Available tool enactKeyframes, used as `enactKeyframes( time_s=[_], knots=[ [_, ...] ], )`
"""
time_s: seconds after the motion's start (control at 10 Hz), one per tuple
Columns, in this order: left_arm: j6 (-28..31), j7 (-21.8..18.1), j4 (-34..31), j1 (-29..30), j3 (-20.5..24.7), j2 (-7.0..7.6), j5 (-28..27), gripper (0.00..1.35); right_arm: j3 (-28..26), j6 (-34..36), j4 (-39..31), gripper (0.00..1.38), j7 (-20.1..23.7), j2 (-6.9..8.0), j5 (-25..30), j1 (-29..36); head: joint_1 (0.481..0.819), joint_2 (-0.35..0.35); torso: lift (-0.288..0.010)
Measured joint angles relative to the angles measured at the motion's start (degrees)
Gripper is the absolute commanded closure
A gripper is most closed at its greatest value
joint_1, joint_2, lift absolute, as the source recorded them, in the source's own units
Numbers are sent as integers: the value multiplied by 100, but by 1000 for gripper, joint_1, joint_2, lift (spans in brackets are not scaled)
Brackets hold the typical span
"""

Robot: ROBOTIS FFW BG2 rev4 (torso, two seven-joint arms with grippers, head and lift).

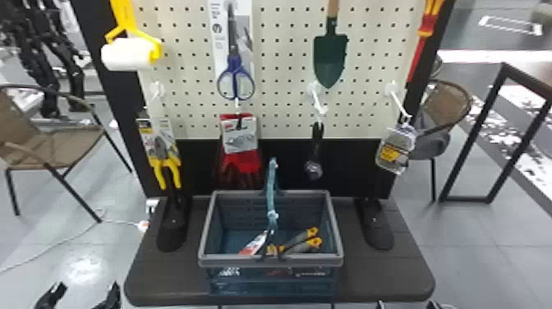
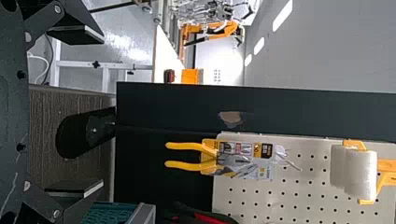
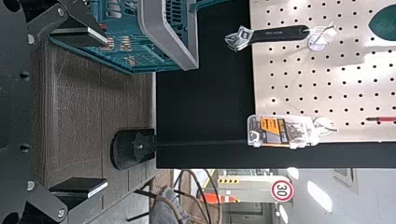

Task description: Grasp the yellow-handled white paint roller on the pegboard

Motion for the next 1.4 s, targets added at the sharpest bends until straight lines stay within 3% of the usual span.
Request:
enactKeyframes(
  time_s=[0.8,1.1,1.4],
  knots=[
    [32,-6,-101,-14,11,0,24,216,0,0,-15,225,0,-15,-26,6,549,0,-100],
    [732,-98,-818,-55,83,0,121,216,0,67,-51,225,0,-60,-37,40,549,0,-100],
    [2115,-499,-1717,-307,339,0,156,216,0,113,-55,225,0,-67,-38,50,549,0,-100]
  ],
)
